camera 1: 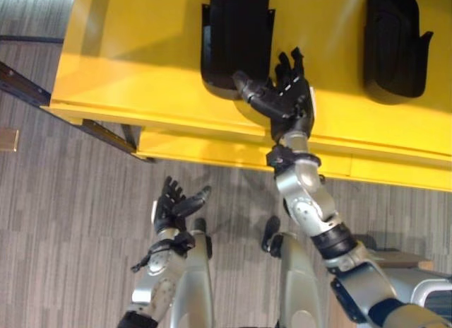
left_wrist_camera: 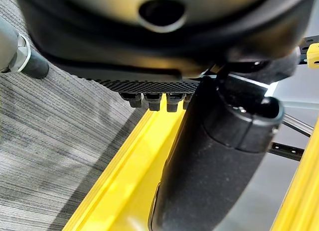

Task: Move parts from the plastic box to the shelf.

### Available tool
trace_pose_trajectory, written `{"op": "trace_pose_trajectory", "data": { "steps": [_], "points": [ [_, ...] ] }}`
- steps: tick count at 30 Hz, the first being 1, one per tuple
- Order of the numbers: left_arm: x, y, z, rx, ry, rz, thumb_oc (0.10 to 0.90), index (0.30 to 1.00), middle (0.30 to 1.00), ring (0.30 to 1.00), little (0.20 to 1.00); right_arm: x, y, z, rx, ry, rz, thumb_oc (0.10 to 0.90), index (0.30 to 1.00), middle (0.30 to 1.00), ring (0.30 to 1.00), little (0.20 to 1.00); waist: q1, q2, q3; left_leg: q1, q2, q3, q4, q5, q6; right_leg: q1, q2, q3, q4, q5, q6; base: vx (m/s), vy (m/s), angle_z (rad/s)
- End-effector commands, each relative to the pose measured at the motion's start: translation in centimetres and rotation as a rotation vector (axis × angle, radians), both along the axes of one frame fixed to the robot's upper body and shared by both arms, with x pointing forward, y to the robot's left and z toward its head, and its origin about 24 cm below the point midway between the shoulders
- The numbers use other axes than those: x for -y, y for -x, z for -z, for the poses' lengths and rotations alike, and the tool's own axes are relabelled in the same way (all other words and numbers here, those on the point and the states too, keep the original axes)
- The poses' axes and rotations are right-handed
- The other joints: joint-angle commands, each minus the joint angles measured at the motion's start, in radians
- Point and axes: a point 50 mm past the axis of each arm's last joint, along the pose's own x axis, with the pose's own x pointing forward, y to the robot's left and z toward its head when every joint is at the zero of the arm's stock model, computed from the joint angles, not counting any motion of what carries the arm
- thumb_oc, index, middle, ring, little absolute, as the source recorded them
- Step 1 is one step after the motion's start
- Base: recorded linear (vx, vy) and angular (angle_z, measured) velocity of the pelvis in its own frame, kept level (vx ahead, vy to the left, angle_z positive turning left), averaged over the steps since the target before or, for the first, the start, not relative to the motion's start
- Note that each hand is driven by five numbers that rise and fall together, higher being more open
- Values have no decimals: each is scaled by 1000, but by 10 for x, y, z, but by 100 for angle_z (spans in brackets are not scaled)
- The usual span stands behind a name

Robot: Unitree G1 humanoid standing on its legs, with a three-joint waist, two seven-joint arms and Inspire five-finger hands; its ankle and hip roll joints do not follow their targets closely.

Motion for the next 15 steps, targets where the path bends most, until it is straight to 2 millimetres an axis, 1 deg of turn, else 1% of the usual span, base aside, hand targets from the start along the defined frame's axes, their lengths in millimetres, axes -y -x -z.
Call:
{"op": "trace_pose_trajectory", "data": {
  "steps": [1,4,6,9,14,15],
  "points": [
    [4,-1,-41,210,-25,27,900,1000,1000,1000,1000,4,26,-62,330,-26,65,900,1000,1000,1000,1000,21,-5,-9,75,32,-1,-1,-49,-10,115,-47,29,-38,4,78,0,0,0],
    [4,-2,-42,220,-37,33,900,1000,1000,1000,1000,10,35,-73,412,6,143,900,1000,1000,1000,1000,16,-4,-9,98,33,4,-16,-45,-10,132,-44,28,-51,10,80,0,0,0],
    [4,-2,-44,231,-44,36,900,1000,1000,1000,1000,16,44,-83,491,32,210,900,1000,1000,1000,1000,12,-4,-9,120,32,8,-34,-39,-13,153,-42,27,-69,15,82,3,13,-5],
    [4,-3,-45,244,-58,50,900,1000,1000,1000,1000,21,54,-91,568,61,282,900,1000,1000,1000,1000,2,-5,-9,153,30,15,-72,-16,-15,184,-36,28,-111,34,81,-2,5,-12],
    [1,-1,-43,247,-78,75,900,1000,1000,1000,1000,22,65,-94,635,57,256,900,1000,1000,1000,1000,-9,-7,-10,233,33,32,-162,26,-25,257,-16,24,-200,69,86,14,-8,-8],
    [1,-1,-42,244,-80,82,900,1000,1000,1000,1000,22,66,-92,637,60,243,900,1000,1000,1000,1000,-12,-6,-14,247,36,34,-173,27,-27,269,-12,23,-211,69,89,10,-11,-12]
  ]
}}
